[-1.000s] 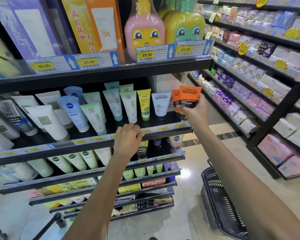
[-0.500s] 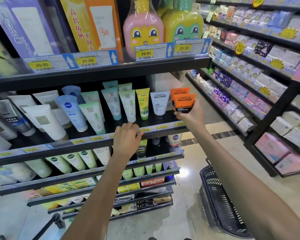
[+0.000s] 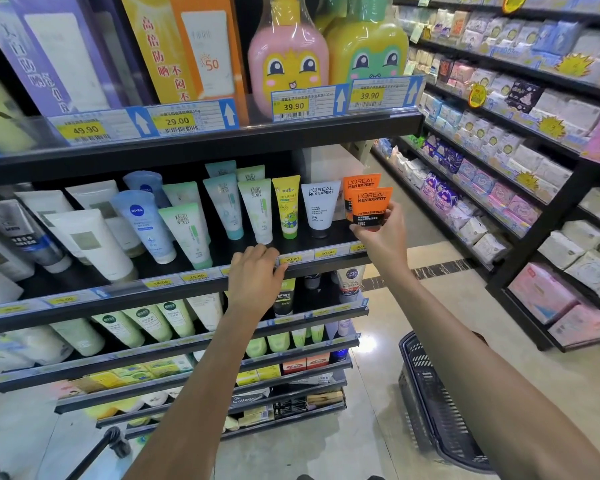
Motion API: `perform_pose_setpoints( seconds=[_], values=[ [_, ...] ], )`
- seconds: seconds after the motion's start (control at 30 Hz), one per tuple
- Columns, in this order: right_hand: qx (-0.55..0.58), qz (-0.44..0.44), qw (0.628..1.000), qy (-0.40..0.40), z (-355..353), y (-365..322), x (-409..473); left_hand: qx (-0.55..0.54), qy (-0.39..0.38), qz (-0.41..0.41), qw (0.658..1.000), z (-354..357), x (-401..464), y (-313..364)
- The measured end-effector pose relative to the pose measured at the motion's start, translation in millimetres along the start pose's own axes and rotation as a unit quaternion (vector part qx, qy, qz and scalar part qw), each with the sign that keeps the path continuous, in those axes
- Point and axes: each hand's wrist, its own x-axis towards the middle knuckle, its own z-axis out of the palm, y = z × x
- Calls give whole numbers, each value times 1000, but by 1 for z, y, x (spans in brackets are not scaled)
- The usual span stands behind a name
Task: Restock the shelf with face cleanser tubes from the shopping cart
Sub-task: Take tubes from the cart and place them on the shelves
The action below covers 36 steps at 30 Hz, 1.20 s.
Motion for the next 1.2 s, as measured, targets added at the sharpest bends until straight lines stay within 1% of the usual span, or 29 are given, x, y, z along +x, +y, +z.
perform_pose_setpoints(
  seconds=[0.27, 0.37, 0.47, 0.53, 0.57, 0.63, 0.7, 0.77, 0.83, 0.9, 0.97, 1.07, 1.1, 1.2],
  values=[
    [-10, 13, 1000, 3, -4, 0, -13, -21, -17, 0, 1000, -9, -4, 0],
    [-46, 16, 999, 24, -11, -3, -32, -56, -28, -2, 998, -17, -9, -3],
    [-113, -24, 992, 51, -18, -8, -63, -104, -17, 0, 994, -25, -23, -8],
    [-158, -78, 984, 40, -19, -12, -89, -132, 1, -1, 991, -32, -39, -12],
    [-179, -104, 978, 21, -19, -15, -103, -137, 8, 1, 991, -36, -48, -13],
    [-224, -148, 962, -42, -15, -19, -129, -128, 17, -4, 992, -43, -68, -16],
    [-264, -191, 939, -108, -8, -20, -156, -112, 15, -41, 993, -52, -93, -19],
    [-292, -230, 916, -149, 2, -19, -182, -91, 11, -73, 993, -59, -122, -23],
    [-299, -258, 902, -174, 12, -20, -205, -69, -1, -107, 992, -68, -154, -29],
    [-300, -267, 891, -213, 21, -26, -226, -53, -11, -154, 987, -77, -186, -34],
    [-298, -278, 875, -261, 28, -30, -245, -30, -20, -204, 978, -90, -221, -38],
    [-279, -291, 862, -307, 39, -39, -279, 1, -22, -265, 964, -114, -278, -40],
    [-278, -299, 854, -323, 43, -42, -292, 5, -22, -289, 957, -123, -296, -40],
    [-262, -338, 812, -396, 53, -56, -334, 25, -21, -356, 934, -149, -356, -38]
  ],
)
